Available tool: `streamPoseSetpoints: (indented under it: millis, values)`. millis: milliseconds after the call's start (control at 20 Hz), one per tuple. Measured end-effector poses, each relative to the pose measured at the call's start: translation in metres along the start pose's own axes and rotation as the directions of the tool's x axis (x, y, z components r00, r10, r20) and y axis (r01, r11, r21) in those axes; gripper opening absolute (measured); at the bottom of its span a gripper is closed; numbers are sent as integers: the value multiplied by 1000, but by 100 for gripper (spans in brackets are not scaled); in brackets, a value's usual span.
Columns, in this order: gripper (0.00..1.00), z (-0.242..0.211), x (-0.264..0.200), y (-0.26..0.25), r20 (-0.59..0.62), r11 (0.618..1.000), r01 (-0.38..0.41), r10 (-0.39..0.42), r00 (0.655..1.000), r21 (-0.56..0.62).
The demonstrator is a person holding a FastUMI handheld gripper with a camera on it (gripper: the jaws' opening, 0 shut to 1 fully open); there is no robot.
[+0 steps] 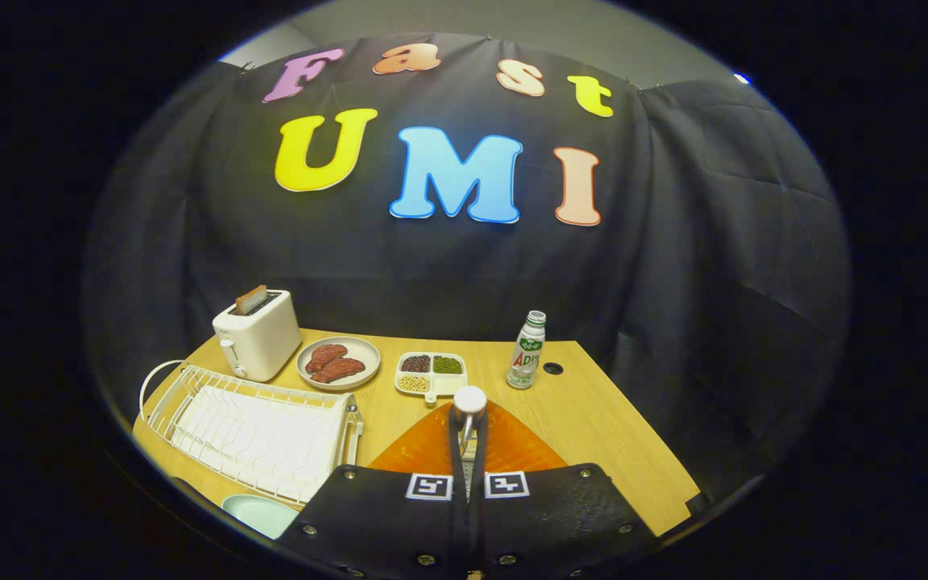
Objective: Take the plate from the dish rack, then take the spoon from the basket and place it into the plate.
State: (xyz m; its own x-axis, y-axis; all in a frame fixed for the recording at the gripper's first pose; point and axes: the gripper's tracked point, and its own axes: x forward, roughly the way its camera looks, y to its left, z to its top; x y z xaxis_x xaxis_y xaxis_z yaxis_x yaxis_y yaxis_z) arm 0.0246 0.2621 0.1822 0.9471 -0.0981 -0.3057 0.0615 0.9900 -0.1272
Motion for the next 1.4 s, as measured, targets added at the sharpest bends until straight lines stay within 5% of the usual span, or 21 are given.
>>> streamPoseSetpoints:
  millis: [500,1000,1400]
  values:
    - [0,-19,-75,147,-23,949,-306,305,952,-79]
    - [0,-108,-116,224,-210,891,-433,400,892,-140]
    - [0,-152,-112,246,-279,871,-489,458,844,-50]
